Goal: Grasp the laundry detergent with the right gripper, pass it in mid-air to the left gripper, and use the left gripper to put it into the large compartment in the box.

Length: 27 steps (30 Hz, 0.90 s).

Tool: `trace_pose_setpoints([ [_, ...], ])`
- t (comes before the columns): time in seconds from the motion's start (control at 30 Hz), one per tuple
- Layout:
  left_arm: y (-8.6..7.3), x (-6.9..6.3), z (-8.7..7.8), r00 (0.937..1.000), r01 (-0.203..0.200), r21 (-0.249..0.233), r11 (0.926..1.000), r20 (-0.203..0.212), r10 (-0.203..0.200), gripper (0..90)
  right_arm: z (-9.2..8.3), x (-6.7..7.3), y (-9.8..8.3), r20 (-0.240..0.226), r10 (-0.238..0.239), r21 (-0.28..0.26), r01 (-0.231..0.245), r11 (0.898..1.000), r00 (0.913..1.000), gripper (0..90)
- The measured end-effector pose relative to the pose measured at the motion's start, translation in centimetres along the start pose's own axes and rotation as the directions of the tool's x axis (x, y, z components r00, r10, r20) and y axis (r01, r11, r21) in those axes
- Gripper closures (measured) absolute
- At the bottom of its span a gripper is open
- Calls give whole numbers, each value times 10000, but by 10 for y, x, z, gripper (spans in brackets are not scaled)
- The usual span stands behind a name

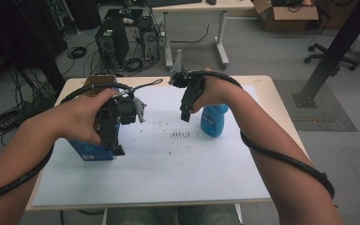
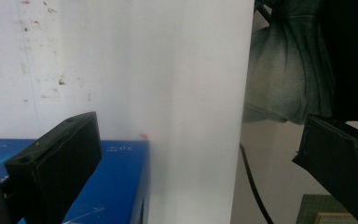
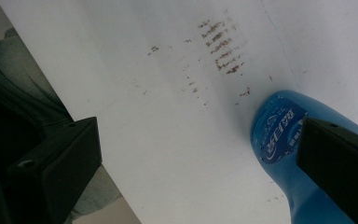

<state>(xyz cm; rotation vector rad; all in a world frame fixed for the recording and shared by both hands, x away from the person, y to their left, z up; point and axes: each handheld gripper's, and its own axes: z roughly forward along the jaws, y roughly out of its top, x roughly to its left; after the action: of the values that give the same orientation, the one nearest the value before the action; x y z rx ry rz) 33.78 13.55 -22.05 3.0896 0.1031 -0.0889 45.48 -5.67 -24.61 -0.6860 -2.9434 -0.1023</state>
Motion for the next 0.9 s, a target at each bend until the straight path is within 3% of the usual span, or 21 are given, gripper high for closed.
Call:
trace_pose_setpoints([
  [0.43,7,2,4,9998,-201,16,9998,76,201,2,-3,9,-14,-78,-373,-542,369,9978,9993,2],
  [0.9,0,1,6,9999,62,-83,9999,117,-61,2,-9,26,-41,4,-620,-886,618,9942,9981,2],
])
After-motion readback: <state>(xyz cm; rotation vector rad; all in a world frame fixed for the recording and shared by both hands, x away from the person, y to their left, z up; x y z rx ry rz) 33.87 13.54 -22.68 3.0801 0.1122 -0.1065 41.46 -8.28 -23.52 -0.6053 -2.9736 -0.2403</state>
